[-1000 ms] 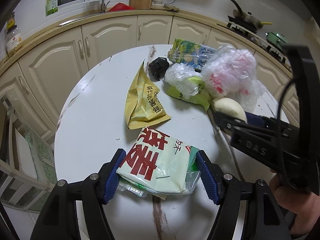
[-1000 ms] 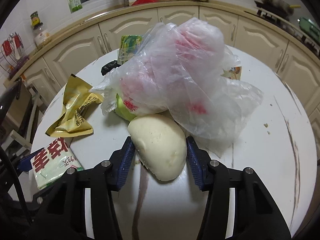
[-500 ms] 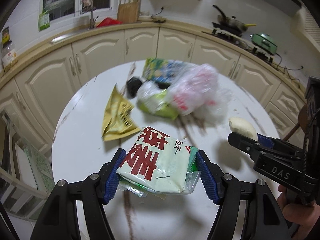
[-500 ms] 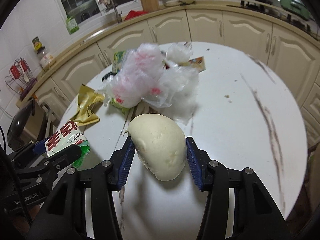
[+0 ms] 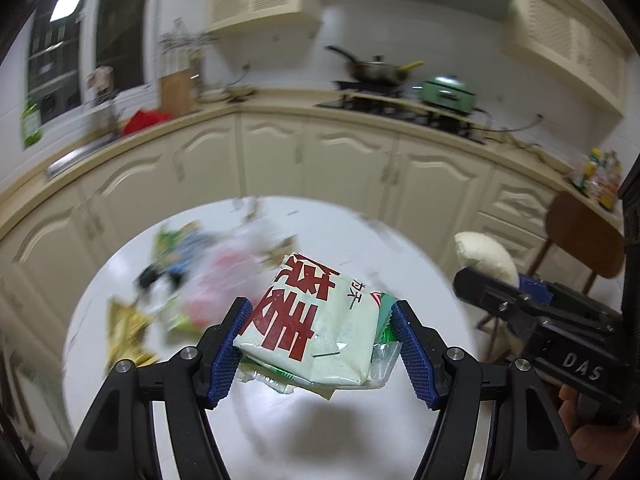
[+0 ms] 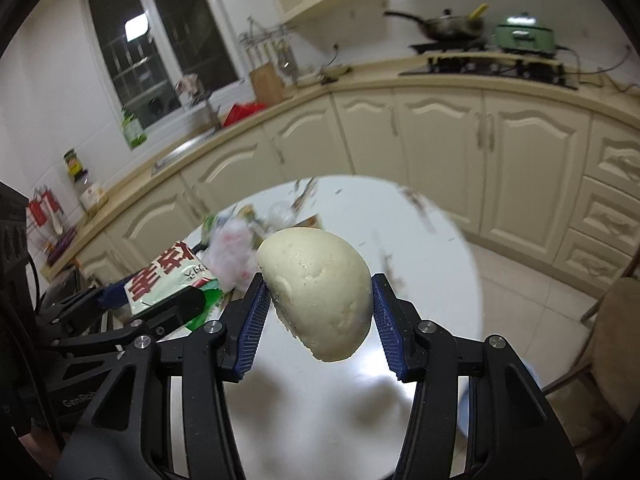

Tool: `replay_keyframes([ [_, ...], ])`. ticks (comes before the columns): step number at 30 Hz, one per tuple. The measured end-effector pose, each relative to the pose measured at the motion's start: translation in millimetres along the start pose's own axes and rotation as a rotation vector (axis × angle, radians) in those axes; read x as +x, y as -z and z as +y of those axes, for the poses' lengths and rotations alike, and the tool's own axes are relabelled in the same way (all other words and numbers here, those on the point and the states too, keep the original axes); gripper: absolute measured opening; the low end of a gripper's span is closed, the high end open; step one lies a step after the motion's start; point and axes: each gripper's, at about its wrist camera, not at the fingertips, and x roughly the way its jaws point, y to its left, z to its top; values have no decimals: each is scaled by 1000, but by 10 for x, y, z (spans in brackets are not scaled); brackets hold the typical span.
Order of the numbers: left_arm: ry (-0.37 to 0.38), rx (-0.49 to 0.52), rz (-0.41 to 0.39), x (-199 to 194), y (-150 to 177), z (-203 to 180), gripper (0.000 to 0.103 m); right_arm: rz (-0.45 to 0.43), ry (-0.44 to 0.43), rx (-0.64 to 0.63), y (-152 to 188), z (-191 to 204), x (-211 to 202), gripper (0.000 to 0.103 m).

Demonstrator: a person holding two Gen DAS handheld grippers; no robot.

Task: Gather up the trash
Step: 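Carry both items to the blue bucket and open both grippers over it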

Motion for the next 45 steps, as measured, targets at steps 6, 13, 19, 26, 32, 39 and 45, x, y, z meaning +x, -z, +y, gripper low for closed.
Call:
replay_keyframes([
  [6, 143, 104, 28, 366, -58, -869, 66, -62, 146, 94, -56, -829, -480, 48],
  [13, 257, 232, 162, 1084, 172, -1904, 66, 20, 275, 253, 293, -1916, -456, 48],
  [19, 246, 314, 337, 1890, 546, -2539, 66, 138, 297, 430, 835, -2821, -171, 48],
  [26, 205, 325, 548, 3021, 835, -2908, 66, 263, 282, 618, 1420, -3644, 269, 49],
  [32, 171, 315, 642, 3775, 906, -3085, 67, 332, 241, 737, 1801, -4047, 608, 49],
  [39, 133, 340, 659, 4044, 912, -3154, 76, 357, 256, 812, 1961, -4180, 771, 66],
  [45, 113, 323, 667, 4045, 935, -3152, 80, 347, 293, 828, 1976, -4212, 700, 89],
])
